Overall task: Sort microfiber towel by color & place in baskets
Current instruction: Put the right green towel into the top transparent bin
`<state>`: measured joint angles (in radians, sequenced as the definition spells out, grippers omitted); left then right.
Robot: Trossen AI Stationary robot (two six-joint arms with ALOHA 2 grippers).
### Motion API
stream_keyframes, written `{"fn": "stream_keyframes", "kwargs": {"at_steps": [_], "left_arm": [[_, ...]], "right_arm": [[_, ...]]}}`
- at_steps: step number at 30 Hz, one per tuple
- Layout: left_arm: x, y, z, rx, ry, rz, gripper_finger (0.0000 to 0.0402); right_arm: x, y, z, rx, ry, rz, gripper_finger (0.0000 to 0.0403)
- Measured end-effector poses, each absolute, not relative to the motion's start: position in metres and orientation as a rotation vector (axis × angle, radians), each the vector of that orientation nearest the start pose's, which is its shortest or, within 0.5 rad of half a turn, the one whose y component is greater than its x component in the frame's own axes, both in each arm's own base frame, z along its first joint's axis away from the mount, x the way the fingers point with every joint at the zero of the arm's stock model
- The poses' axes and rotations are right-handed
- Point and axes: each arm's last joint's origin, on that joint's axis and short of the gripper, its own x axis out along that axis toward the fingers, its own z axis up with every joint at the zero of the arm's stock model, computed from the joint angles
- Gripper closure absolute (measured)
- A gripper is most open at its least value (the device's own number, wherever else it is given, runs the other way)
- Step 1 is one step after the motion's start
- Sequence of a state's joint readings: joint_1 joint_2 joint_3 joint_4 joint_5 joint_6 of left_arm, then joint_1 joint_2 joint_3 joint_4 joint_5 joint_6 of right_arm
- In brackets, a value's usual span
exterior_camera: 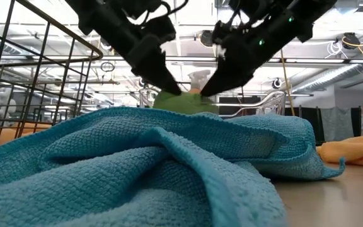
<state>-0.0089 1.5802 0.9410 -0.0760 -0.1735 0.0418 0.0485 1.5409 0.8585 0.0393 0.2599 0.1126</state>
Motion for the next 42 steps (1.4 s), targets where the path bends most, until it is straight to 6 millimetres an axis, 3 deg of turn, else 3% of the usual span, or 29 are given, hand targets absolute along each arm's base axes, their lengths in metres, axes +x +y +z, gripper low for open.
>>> {"fn": "stream_keyframes", "kwargs": {"at_steps": [5, 9, 12, 18, 23, 27, 32, 42], "left_arm": [[0.325, 0.005, 0.213, 0.101, 0.694, 0.16, 0.0193], [0.322, 0.005, 0.222, 0.099, 0.67, 0.16, 0.0193], [0.317, 0.004, 0.228, 0.094, 0.668, 0.162, 0.0193], [0.306, 0.006, 0.243, 0.116, 0.648, 0.229, 0.0193], [0.302, 0.013, 0.247, 0.165, 0.655, 0.316, 0.0193], [0.302, 0.021, 0.246, 0.164, 0.663, 0.345, 0.0193], [0.301, 0.03, 0.244, 0.152, 0.676, 0.381, 0.0193], [0.297, 0.032, 0.24, 0.151, 0.734, 0.419, 0.0193]], "right_arm": [[0.312, 0.01, 0.22, 0.004, 0.552, -0.225, 0.0197], [0.32, 0.009, 0.219, -0.007, 0.495, -0.199, 0.021], [0.327, 0.006, 0.207, -0.001, 0.505, -0.183, 0.0255], [0.343, -0.005, 0.173, 0.068, 0.561, -0.117, 0.0382], [0.348, -0.015, 0.145, 0.117, 0.641, -0.12, 0.0386], [0.35, -0.022, 0.137, 0.135, 0.645, -0.135, 0.0389], [0.347, -0.023, 0.144, 0.119, 0.643, -0.129, 0.0401], [0.329, -0.021, 0.187, 0.155, 0.617, -0.097, 0.0397]]}}
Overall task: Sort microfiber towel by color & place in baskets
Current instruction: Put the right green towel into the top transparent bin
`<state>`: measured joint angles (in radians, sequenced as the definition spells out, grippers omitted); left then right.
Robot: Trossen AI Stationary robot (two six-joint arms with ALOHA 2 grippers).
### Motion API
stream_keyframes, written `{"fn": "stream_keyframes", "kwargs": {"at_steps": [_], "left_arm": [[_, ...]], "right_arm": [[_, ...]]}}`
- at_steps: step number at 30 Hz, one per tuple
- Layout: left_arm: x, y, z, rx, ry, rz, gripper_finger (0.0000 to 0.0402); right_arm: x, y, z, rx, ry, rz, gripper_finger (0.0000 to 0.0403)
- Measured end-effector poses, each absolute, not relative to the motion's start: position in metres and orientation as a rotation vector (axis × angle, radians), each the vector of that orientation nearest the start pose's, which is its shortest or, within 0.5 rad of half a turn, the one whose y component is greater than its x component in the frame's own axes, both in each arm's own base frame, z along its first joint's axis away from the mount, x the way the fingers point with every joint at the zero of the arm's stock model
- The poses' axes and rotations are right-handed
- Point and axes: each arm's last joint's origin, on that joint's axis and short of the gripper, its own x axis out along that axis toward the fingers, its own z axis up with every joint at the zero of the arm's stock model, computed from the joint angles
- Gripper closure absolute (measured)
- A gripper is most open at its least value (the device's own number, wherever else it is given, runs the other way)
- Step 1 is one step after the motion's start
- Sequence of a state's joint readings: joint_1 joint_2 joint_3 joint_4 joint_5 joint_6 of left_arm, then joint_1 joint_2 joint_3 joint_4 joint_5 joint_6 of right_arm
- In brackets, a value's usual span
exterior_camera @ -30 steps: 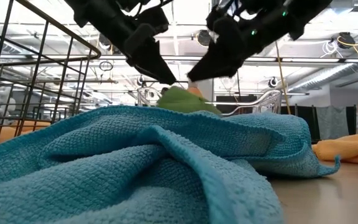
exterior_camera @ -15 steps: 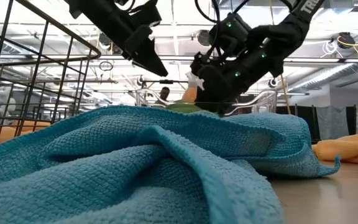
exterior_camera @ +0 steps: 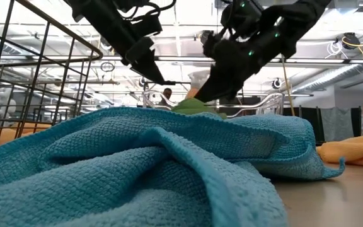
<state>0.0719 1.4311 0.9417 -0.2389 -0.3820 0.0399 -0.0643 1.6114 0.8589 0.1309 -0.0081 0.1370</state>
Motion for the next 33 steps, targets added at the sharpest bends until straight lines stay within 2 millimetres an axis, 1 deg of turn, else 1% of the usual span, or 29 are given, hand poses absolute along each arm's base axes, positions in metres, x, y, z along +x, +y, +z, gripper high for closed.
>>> {"fn": "stream_keyframes", "kwargs": {"at_steps": [3, 5, 8, 10, 12, 16, 19, 25, 29, 33], "left_arm": [[0.293, 0.034, 0.237, 0.174, 0.781, 0.476, 0.0193], [0.291, 0.035, 0.236, 0.199, 0.804, 0.524, 0.0193], [0.288, 0.038, 0.235, 0.233, 0.827, 0.601, 0.0193], [0.286, 0.042, 0.235, 0.237, 0.833, 0.642, 0.0194], [0.285, 0.047, 0.234, 0.222, 0.841, 0.666, 0.0194], [0.282, 0.054, 0.233, 0.214, 0.864, 0.691, 0.0194], [0.278, 0.061, 0.231, 0.207, 0.905, 0.702, 0.0194], [0.271, 0.075, 0.226, 0.154, 0.967, 0.689, 0.0194], [0.264, 0.086, 0.216, 0.109, 1.003, 0.674, 0.0194], [0.256, 0.096, 0.203, 0.085, 1.037, 0.613, 0.0194]], "right_arm": [[0.323, -0.019, 0.195, 0.229, 0.63, -0.071, 0.0399], [0.322, -0.016, 0.194, 0.274, 0.639, -0.052, 0.0401], [0.325, -0.011, 0.192, 0.296, 0.636, -0.02, 0.0401], [0.328, -0.01, 0.184, 0.31, 0.66, -0.02, 0.0402], [0.331, -0.011, 0.171, 0.322, 0.701, -0.037, 0.0402], [0.339, -0.016, 0.152, 0.336, 0.763, -0.066, 0.0402], [0.345, -0.02, 0.145, 0.342, 0.788, -0.073, 0.0402], [0.354, -0.02, 0.153, 0.325, 0.8, -0.063, 0.0403], [0.359, -0.018, 0.169, 0.305, 0.811, -0.055, 0.0403], [0.361, -0.015, 0.182, 0.276, 0.835, -0.043, 0.0403]]}}
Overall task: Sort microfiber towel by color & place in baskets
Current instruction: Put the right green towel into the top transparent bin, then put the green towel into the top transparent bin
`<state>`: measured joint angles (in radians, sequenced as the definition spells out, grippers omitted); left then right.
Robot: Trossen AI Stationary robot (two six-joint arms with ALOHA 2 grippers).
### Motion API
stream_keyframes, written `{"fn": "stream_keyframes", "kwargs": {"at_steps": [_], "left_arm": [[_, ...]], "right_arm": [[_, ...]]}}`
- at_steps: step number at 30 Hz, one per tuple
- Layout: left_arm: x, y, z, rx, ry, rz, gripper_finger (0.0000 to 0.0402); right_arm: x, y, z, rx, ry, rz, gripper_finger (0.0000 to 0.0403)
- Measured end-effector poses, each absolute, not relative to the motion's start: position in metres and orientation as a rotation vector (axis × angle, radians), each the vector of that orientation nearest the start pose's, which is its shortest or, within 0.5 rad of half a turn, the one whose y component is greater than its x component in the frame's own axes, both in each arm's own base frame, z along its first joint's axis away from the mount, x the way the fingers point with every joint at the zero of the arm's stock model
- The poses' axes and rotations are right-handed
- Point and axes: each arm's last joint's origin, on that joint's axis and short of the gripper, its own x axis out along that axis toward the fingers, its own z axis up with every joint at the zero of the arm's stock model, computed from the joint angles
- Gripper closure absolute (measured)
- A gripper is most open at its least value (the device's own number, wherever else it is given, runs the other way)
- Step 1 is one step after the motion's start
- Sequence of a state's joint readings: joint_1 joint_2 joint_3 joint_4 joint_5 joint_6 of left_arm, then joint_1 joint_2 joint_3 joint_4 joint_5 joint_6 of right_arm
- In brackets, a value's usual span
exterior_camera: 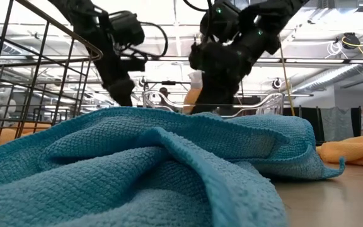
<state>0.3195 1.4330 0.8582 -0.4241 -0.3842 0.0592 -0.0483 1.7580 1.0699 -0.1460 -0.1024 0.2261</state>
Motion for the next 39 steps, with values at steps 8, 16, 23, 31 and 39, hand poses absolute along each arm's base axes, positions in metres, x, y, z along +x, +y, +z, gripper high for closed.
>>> {"fn": "stream_keyframes", "kwargs": {"at_steps": [8, 16, 23, 31, 39], "left_arm": [[0.248, 0.123, 0.199, -0.013, 0.96, 0.694, 0.0195], [0.241, 0.138, 0.2, -0.261, 0.853, 0.867, 0.0173], [0.249, 0.132, 0.204, -0.31, 0.737, 0.947, 0.0069], [0.256, 0.128, 0.191, -0.368, 0.728, 1.032, 0.0016], [0.271, 0.136, 0.163, -0.337, 0.738, 1.079, 0.0043]], "right_arm": [[0.356, -0.006, 0.194, 0.252, 0.889, -0.024, 0.0403], [0.348, 0.003, 0.194, 0.181, 0.958, -0.06, 0.0403], [0.347, 0.004, 0.194, 0.159, 0.966, -0.051, 0.0403], [0.348, 0.004, 0.194, 0.14, 0.963, -0.041, 0.0403], [0.348, 0.003, 0.194, 0.136, 0.957, -0.041, 0.0403]]}}
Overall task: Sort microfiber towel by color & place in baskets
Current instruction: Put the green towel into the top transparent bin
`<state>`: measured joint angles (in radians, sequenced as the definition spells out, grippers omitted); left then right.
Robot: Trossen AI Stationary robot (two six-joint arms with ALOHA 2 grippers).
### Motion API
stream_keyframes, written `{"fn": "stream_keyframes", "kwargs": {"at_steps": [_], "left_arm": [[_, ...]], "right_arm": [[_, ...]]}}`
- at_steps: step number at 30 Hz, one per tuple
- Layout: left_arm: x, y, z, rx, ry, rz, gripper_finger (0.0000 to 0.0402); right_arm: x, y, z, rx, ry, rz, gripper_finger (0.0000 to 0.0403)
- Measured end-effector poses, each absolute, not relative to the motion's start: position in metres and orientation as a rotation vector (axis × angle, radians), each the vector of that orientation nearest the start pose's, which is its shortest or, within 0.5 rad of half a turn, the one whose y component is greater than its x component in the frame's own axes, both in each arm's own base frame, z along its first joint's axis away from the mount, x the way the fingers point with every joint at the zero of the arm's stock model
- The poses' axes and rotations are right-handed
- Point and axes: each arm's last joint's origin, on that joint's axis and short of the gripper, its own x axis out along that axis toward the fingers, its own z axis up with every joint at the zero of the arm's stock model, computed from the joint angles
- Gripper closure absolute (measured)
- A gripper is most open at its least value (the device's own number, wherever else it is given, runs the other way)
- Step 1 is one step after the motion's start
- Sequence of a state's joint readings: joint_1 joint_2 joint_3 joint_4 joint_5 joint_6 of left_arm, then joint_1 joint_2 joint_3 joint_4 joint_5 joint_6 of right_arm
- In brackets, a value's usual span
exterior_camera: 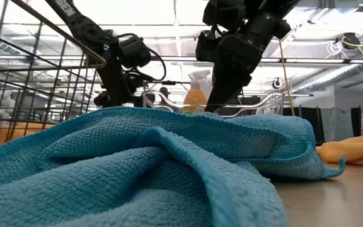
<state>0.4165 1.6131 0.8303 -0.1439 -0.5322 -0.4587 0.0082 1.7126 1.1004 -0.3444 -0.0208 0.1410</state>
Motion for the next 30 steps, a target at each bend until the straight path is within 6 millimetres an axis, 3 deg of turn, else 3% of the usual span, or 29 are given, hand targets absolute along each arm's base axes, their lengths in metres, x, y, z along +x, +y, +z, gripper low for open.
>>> {"fn": "stream_keyframes", "kwargs": {"at_steps": [16, 21, 28, 30], "left_arm": [[0.2724, 0.1417, 0.1543, -0.352, 0.788, 0.991, 0.0147], [0.2736, 0.141, 0.155, -0.333, 0.791, 0.976, 0.0226], [0.2747, 0.1411, 0.1559, -0.294, 0.801, 0.941, 0.0382], [0.2749, 0.1412, 0.1588, -0.27, 0.797, 0.93, 0.0389]], "right_arm": [[0.3505, 0.0032, 0.1959, 0.123, 0.925, -0.032, 0.0403], [0.3505, 0.0032, 0.196, 0.123, 0.925, -0.031, 0.0403], [0.3505, 0.0035, 0.1959, 0.124, 0.925, -0.03, 0.0403], [0.3504, 0.0036, 0.1958, 0.124, 0.926, -0.029, 0.0403]]}}
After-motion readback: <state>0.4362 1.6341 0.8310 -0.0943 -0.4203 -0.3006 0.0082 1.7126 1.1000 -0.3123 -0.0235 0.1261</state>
